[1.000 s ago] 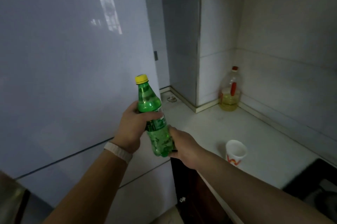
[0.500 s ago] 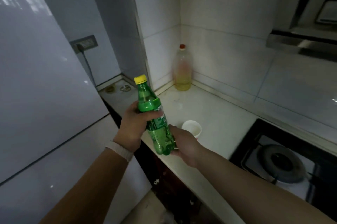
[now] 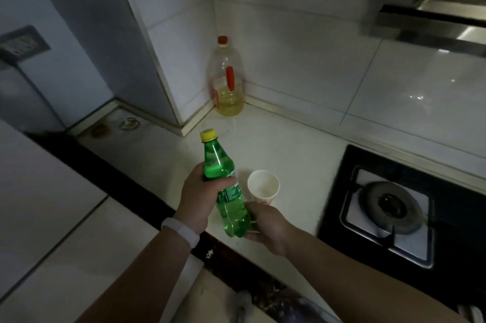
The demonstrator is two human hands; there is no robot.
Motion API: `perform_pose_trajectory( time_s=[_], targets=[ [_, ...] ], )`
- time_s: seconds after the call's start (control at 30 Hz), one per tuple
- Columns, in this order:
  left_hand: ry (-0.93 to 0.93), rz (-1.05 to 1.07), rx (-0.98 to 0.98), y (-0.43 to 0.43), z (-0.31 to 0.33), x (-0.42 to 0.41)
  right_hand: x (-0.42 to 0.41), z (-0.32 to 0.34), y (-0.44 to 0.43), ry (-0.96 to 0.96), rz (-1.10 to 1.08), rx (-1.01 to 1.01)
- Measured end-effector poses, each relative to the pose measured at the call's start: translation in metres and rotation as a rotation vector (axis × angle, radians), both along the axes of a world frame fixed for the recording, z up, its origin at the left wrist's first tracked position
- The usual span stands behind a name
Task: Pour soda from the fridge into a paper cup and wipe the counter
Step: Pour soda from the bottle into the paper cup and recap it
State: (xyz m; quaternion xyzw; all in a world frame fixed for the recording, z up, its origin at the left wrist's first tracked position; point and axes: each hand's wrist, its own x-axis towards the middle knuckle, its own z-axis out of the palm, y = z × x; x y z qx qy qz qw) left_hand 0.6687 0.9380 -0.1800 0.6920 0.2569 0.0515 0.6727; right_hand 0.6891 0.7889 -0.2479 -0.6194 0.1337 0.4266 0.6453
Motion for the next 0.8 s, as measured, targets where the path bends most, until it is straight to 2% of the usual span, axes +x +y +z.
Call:
perform_pose_trajectory(
  time_s=[0.2, 0.4, 0.63, 0.8],
  targets=[
    [0.043, -0.046, -0.029, 0.024, -0.037, 0.024, 0.012, -0.039, -0.016, 0.059, -0.11, -0.186],
    [0.072, -0.094, -0.039, 0.035, -0.069, 0.035, 0.023, -0.07, -0.028, -0.159, -0.058, -0.52],
    [0.099, -0.133, -0.083, 0.043, -0.089, 0.04, 0.038, -0.072, -0.002, -0.427, -0.214, -0.301],
    [0.108, -0.164, -0.076, 0.052, -0.094, 0.042, 0.042, -0.073, 0.015, -0.476, -0.329, -0.286]
  ],
)
